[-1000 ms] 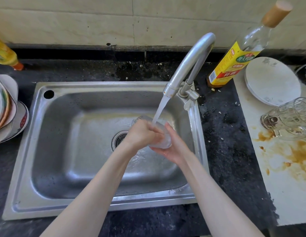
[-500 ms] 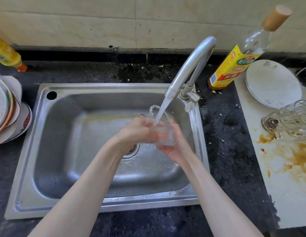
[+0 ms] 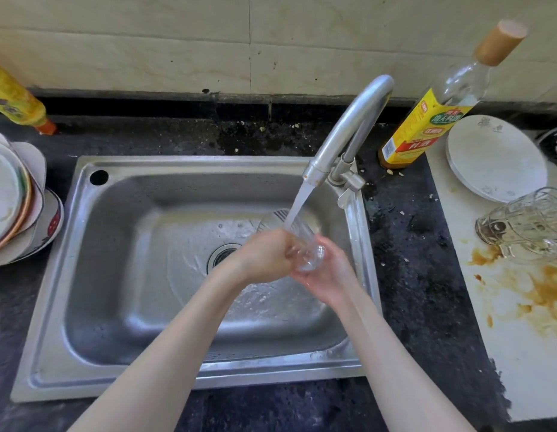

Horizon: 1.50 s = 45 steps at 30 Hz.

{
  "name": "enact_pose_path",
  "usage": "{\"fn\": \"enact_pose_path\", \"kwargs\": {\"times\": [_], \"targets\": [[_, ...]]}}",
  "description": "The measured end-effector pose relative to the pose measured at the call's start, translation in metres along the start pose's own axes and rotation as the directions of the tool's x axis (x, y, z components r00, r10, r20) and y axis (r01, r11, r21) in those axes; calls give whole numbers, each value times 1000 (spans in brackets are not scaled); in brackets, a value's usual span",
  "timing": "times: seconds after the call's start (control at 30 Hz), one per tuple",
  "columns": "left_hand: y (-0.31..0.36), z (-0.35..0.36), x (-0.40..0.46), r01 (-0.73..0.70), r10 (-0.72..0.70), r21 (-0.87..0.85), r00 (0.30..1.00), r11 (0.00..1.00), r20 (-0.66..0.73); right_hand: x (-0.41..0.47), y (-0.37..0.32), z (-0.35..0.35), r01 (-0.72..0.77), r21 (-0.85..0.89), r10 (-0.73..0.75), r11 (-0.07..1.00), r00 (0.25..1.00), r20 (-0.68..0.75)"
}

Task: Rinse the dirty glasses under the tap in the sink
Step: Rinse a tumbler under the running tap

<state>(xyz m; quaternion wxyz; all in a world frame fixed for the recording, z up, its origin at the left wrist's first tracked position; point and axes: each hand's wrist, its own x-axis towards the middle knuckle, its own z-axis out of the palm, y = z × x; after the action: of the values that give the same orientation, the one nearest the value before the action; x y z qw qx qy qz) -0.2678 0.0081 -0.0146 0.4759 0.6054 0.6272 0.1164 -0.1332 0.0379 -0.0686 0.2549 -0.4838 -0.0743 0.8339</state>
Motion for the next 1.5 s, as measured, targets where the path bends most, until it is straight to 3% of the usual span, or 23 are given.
{"fn": "enact_pose_path", "kwargs": {"times": [0.03, 0.1, 0.2, 0.23, 0.3, 0.43, 0.53, 0.57, 0.67, 0.73, 0.83, 0.97, 1.03, 1.13, 1.23, 1.37, 1.43, 1.5], "targets": [[0, 1, -1, 7, 6, -156, 997, 988, 81, 0, 0, 1, 5, 37, -5, 999, 1000, -14], [-4, 4, 0, 109, -33, -483, 986, 869, 163, 1, 1, 0, 32, 24, -31, 999, 999, -43], [2, 13, 7, 176, -166, -797, 981, 577, 97, 0, 4, -2, 106, 67, -108, 992, 994, 17], [8, 15, 10, 171, -253, -868, 966, 466, 55, -1, 4, -1, 129, 88, -133, 988, 990, 46], [14, 18, 14, 138, -349, -928, 937, 347, 9, 0, 5, -1, 165, 76, -170, 983, 984, 61], [15, 18, 6, 71, -217, -950, 976, 302, 4, 0, -1, 1, 137, 30, -139, 990, 987, 85], [19, 16, -1, 96, -293, -934, 956, 343, -10, -3, -11, -1, 101, -78, -94, 992, 991, 94], [21, 16, -1, 109, -336, -907, 941, 406, -38, -6, -16, -1, 62, -130, -48, 990, 993, 112], [29, 16, -3, 133, -327, -667, 929, 733, -174, -9, -28, -3, -93, -241, 110, 966, 992, 55], [36, 14, -4, 153, -262, -457, 947, 876, -185, -10, -31, -4, -161, -229, 168, 960, 986, 10], [47, 10, -4, 210, -243, -353, 968, 912, -54, -10, -28, -5, -164, -88, 162, 982, 986, -29], [62, 6, -9, 189, -180, -263, 982, 946, 56, -17, -31, 1, -128, -143, 136, 981, 989, 53], [64, 1, -14, 212, -221, -136, 973, 968, -61, -21, -36, 6, -166, -103, 170, 981, 985, 24], [66, 6, -25, 241, -155, 248, 934, 938, -320, -23, -39, 7, -228, -29, 228, 973, 974, -2], [59, 20, -39, 99, 16, 220, 884, 970, -468, -20, -41, 4, -336, 58, 339, 940, 940, -33], [27, 21, -50, -43, 238, 314, 752, 948, -614, -14, -42, 8, -393, -23, 393, 919, 919, 4], [26, 23, -49, -74, 149, 136, 678, 988, -720, -15, -41, 11, -398, -56, 402, 916, 912, 82], [35, 23, -51, -72, -113, -209, 650, 975, -752, -21, -41, 16, -367, -97, 378, 925, 914, 148]]}}
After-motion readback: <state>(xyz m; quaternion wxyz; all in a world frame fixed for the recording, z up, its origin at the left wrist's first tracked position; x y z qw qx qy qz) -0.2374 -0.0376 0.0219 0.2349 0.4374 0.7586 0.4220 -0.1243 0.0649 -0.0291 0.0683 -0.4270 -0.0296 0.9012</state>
